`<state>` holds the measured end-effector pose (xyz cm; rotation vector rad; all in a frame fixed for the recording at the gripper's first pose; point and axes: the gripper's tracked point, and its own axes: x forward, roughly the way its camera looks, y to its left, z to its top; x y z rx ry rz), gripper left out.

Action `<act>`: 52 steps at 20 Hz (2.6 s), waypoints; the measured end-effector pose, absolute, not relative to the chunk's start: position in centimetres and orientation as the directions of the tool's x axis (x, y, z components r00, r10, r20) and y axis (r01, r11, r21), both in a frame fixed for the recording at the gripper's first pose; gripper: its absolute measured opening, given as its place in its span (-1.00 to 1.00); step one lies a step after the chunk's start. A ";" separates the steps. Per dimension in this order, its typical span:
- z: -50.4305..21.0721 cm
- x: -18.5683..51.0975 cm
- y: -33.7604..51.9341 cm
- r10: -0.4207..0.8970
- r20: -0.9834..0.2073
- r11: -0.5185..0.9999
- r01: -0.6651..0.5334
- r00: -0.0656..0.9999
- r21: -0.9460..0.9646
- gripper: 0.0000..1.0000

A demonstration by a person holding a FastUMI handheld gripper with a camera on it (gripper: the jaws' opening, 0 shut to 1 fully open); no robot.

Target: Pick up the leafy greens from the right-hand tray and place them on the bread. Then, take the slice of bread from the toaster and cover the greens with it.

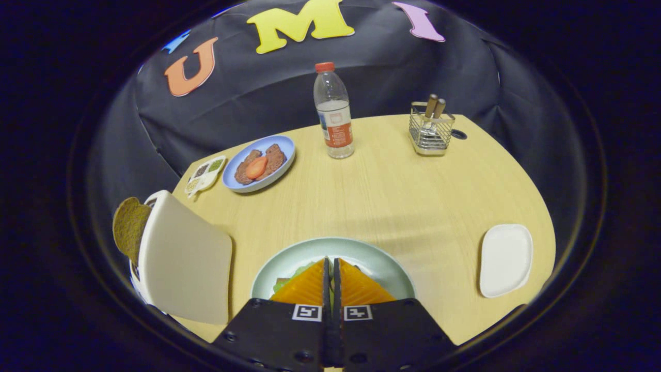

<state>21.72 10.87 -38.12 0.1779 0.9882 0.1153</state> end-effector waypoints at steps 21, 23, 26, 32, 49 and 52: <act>-21.7 15.9 18.2 0.245 -0.654 0.968 -0.144 0.715 0.205 0.86; -20.4 15.8 20.5 0.271 -0.636 0.962 -0.175 0.722 0.211 0.92; -19.5 15.7 24.1 0.294 -0.622 0.956 -0.213 0.726 0.202 0.93; -19.8 16.6 30.4 0.293 -0.644 0.955 -0.245 0.707 0.166 0.90; -26.6 18.8 34.1 0.148 -0.812 0.984 -0.163 0.564 0.066 -0.17; -26.7 18.4 33.7 0.139 -0.830 0.987 -0.143 0.541 0.073 -0.64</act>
